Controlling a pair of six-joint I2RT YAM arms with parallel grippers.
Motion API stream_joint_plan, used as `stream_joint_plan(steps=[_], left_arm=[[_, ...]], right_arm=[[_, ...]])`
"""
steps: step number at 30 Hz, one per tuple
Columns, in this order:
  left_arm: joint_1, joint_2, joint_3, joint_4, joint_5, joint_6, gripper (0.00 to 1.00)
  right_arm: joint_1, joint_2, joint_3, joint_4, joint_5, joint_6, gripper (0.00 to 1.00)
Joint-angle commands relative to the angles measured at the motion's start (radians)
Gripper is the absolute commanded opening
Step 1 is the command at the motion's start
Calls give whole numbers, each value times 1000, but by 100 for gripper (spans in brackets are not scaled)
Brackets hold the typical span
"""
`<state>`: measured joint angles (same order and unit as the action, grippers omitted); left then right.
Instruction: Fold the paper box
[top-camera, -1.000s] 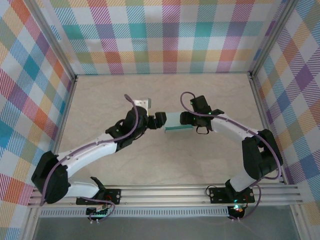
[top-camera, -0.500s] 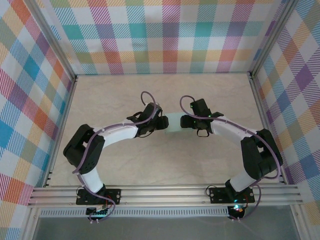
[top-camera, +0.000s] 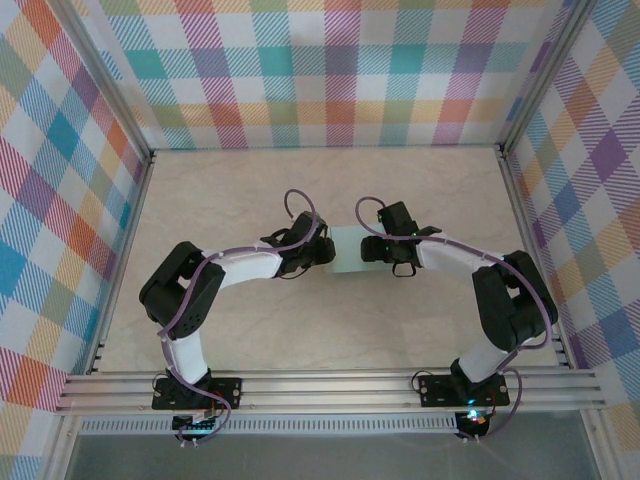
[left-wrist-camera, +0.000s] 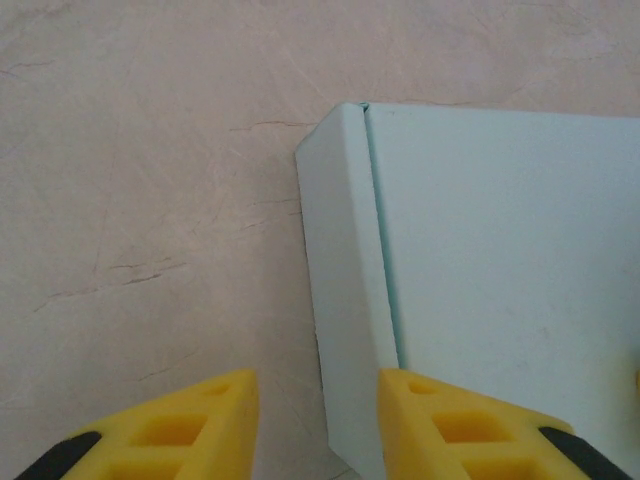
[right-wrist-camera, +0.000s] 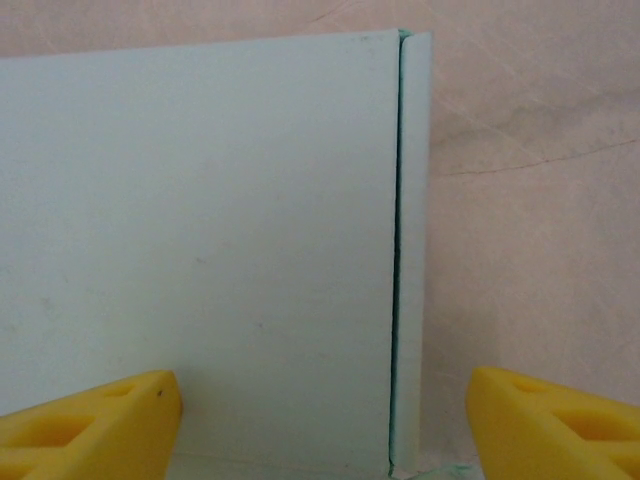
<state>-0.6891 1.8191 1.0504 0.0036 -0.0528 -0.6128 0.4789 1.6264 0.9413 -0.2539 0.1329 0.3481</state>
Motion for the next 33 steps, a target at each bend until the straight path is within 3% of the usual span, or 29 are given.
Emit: stream_joint_plan(steps=[1, 6, 12, 18, 26, 33], left_arm=[[11, 26, -9, -23, -10, 19, 35], [11, 25, -11, -17, -4, 13, 35], [14, 24, -2, -35, -7, 33, 35], [33, 12, -34, 5, 52, 25, 35], [66, -16, -120, 118, 133, 8, 34], [98, -46, -181, 194, 178, -23, 33]], right_arm=[[-2, 4, 4, 5, -7, -44, 75], [-5, 72, 21, 5, 12, -47, 70], [-30, -59, -8, 76, -86, -21, 76], [-158, -123, -54, 165, -320, 91, 82], [-305, -3, -31, 214, -693, 161, 86], [-337, 36, -22, 202, -711, 134, 86]])
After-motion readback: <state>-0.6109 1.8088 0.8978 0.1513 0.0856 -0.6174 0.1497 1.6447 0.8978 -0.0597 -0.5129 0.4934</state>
